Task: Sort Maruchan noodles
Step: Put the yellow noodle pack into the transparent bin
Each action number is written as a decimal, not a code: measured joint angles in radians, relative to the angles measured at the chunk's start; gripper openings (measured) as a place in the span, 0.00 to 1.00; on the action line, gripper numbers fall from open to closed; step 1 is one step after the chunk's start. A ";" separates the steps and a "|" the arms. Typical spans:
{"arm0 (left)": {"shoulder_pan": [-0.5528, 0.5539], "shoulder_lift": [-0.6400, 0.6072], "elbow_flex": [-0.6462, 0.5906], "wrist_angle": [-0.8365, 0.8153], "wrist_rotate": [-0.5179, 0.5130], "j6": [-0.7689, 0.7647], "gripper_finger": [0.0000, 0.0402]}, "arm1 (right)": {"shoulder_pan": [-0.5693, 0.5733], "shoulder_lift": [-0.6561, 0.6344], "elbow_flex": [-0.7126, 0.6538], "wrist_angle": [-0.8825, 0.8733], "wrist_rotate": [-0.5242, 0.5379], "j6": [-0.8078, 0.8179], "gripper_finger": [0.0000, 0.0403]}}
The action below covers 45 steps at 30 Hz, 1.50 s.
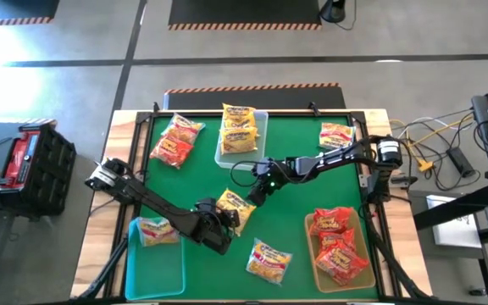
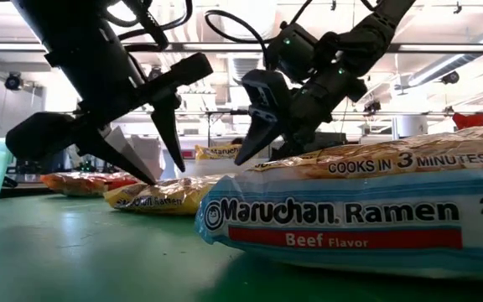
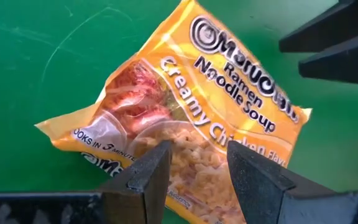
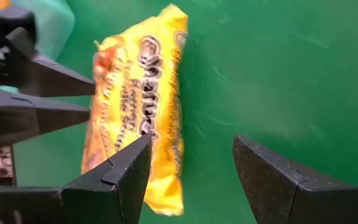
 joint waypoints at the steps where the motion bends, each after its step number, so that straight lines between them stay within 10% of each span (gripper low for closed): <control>1: 0.000 0.007 0.002 0.002 0.006 0.000 0.36 | -0.001 0.005 0.000 0.015 -0.007 0.000 0.53; 24: -0.007 0.037 0.002 -0.003 0.073 0.098 0.36 | -0.003 0.096 0.006 0.234 -0.177 0.042 0.53; 45: -0.020 0.040 0.000 -0.029 0.100 0.133 0.37 | 0.028 0.234 0.204 0.096 -0.273 -0.012 0.50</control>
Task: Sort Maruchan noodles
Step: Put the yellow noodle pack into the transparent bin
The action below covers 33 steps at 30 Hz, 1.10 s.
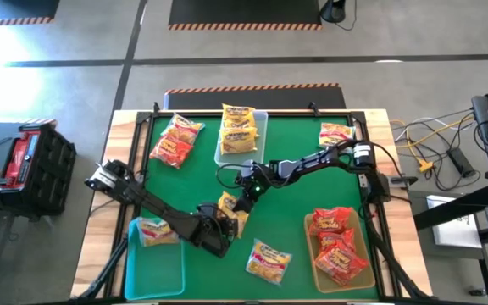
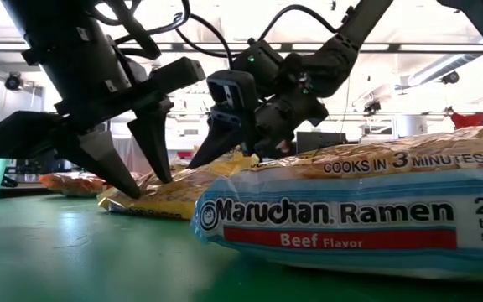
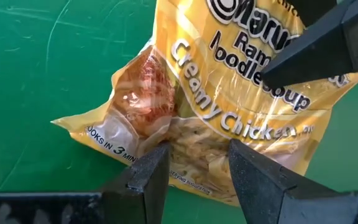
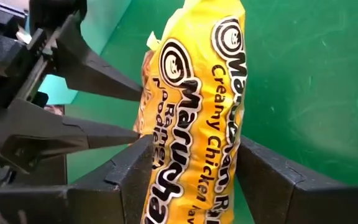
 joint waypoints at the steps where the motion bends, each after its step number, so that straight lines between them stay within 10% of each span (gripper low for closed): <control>1: -0.005 0.000 0.002 -0.003 -0.015 0.001 0.37 | 0.000 -0.002 0.000 -0.008 0.001 -0.002 0.49; 33: -0.108 -0.174 0.025 -0.057 -0.256 0.085 0.36 | -0.090 -0.223 0.007 -0.228 -0.009 -0.155 0.34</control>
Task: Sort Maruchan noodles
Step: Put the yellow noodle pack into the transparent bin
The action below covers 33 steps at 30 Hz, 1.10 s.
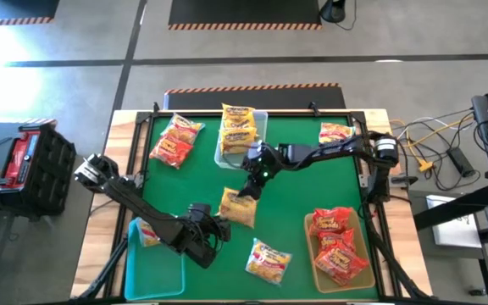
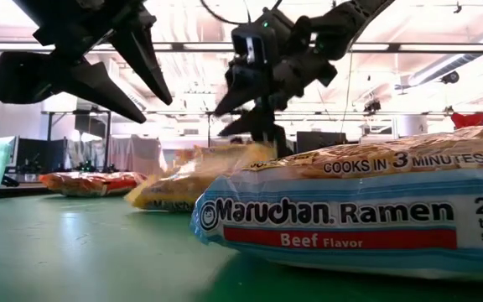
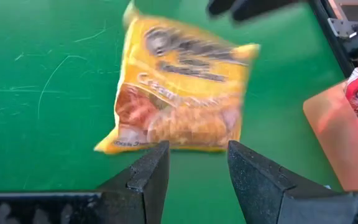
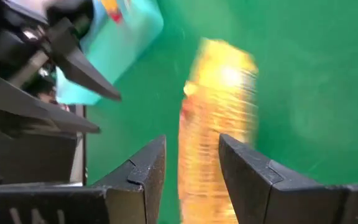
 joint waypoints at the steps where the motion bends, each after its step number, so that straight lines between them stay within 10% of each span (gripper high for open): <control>1: 0.000 0.000 0.000 0.000 0.000 -0.002 0.36 | -0.006 -0.016 0.000 -0.003 0.001 -0.003 0.34; 20: 0.052 0.105 -0.005 0.157 -0.005 -0.094 0.36 | -0.016 -0.027 -0.041 -0.116 0.024 -0.079 0.35; 33: 0.073 0.265 -0.005 0.123 0.045 -0.348 0.36 | -0.016 -0.029 -0.098 -0.156 0.270 -0.081 0.35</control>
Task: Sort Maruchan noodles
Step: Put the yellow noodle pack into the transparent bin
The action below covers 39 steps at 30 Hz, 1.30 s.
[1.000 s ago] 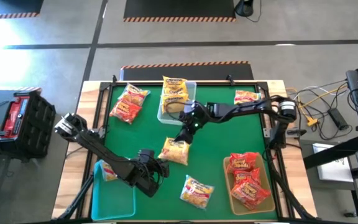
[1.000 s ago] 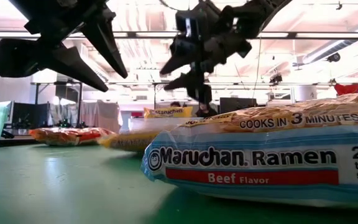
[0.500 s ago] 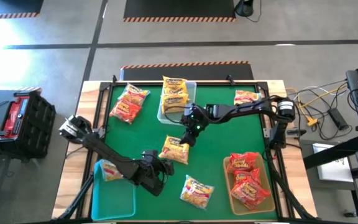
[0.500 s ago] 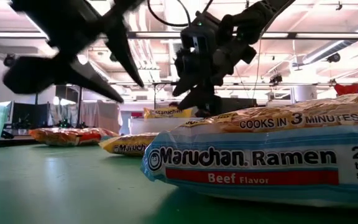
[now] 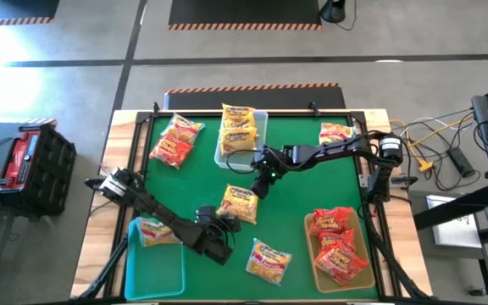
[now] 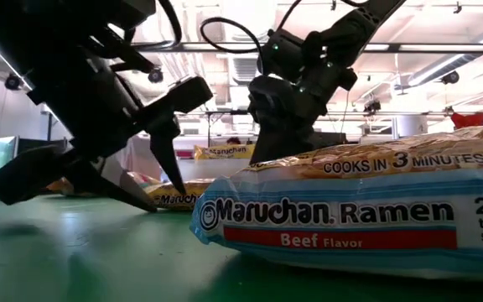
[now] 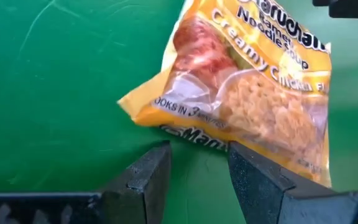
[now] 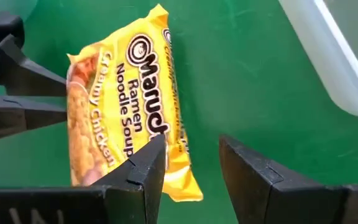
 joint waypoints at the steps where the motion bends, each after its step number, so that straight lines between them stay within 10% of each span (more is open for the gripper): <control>1: 0.002 0.008 0.001 0.000 0.002 -0.011 0.36 | 0.001 0.000 0.000 0.003 -0.002 0.015 0.35; 19: 0.002 -0.053 0.088 0.017 -0.172 0.273 0.36 | 0.002 -0.001 0.032 0.006 -0.078 0.045 0.35; 39: 0.029 0.048 0.072 0.042 0.017 0.353 0.36 | -0.003 -0.003 0.032 0.022 -0.087 0.103 0.35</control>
